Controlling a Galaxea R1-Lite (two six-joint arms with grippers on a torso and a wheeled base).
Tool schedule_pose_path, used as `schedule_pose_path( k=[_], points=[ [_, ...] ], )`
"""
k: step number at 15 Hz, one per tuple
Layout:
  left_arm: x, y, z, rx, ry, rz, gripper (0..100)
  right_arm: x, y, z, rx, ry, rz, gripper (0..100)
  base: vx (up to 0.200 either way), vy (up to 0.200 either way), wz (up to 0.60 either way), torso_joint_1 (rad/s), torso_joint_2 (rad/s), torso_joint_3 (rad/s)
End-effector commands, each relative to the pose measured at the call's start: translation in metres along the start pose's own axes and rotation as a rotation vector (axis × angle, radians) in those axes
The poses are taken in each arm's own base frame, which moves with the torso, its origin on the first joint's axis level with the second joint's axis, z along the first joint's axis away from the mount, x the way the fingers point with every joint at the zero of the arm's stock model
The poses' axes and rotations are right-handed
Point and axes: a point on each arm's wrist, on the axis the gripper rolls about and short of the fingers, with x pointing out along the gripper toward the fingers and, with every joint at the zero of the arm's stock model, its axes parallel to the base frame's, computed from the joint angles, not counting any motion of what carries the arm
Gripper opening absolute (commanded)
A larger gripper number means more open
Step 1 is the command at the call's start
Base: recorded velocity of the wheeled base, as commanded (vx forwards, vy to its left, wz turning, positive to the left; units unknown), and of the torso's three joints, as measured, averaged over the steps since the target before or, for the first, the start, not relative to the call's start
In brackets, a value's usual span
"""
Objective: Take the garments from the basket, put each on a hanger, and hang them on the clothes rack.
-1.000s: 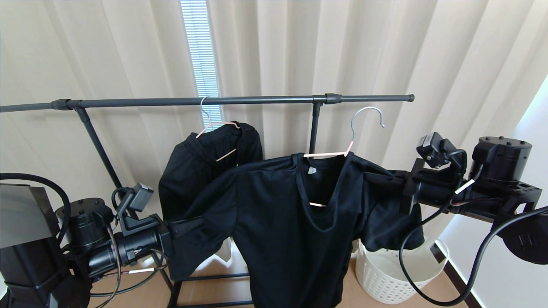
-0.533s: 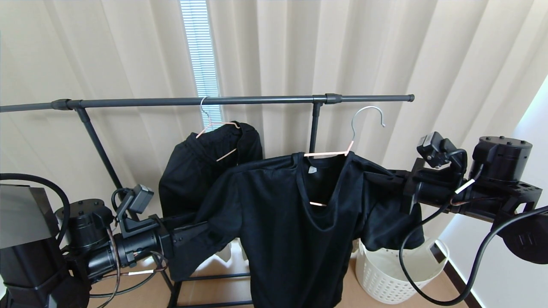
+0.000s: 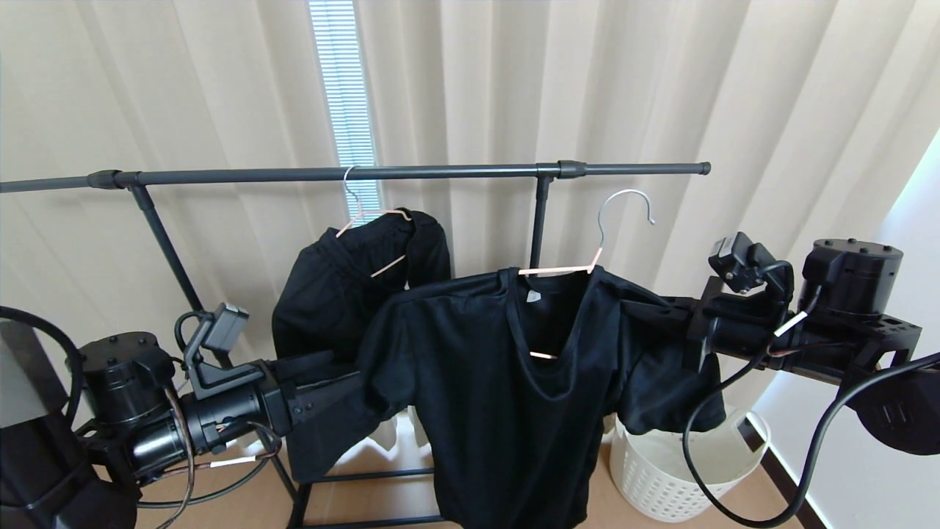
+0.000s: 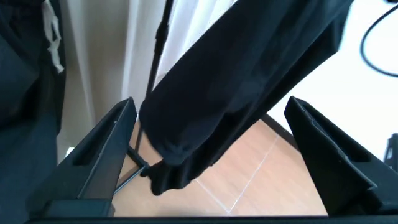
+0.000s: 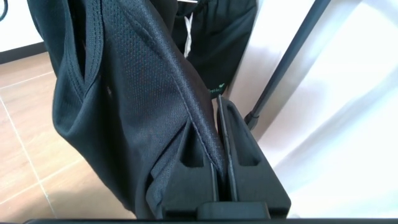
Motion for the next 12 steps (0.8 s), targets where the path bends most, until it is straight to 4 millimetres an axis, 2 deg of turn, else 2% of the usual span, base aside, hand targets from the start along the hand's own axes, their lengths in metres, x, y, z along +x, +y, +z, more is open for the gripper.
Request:
schedule_pose_path(
  k=[1, 4, 8, 10, 12],
  points=[
    [-0.004, -0.031, 0.030, 0.041, -0.086, -0.075, 100, 0.005, 0.004, -0.005, 0.010, 0.014, 0.022, 0, 0.000, 0.000, 0.00, 0.000, 0.00, 0.000],
    [-0.011, -0.054, 0.049, 0.097, -0.130, -0.120, 100, 0.015, 0.015, -0.014, -0.017, 0.042, 0.070, 0, 0.000, 0.000, 0.00, 0.000, 0.00, 0.000],
    [-0.019, -0.068, 0.069, 0.060, -0.081, -0.102, 100, 0.021, 0.024, -0.019, -0.019, 0.059, 0.106, 0, 0.000, 0.000, 0.00, 0.000, 0.00, 0.000],
    [-0.016, -0.074, 0.070, 0.068, -0.050, -0.096, 100, 0.023, 0.030, -0.019, -0.023, 0.062, 0.127, 0, 0.000, 0.000, 0.00, 0.000, 0.00, 0.000],
    [-0.004, -0.085, 0.059, 0.126, 0.008, -0.024, 100, 0.025, 0.040, -0.020, -0.035, 0.067, 0.158, 0, 0.000, 0.000, 0.00, 0.000, 0.00, 0.000]
  ],
)
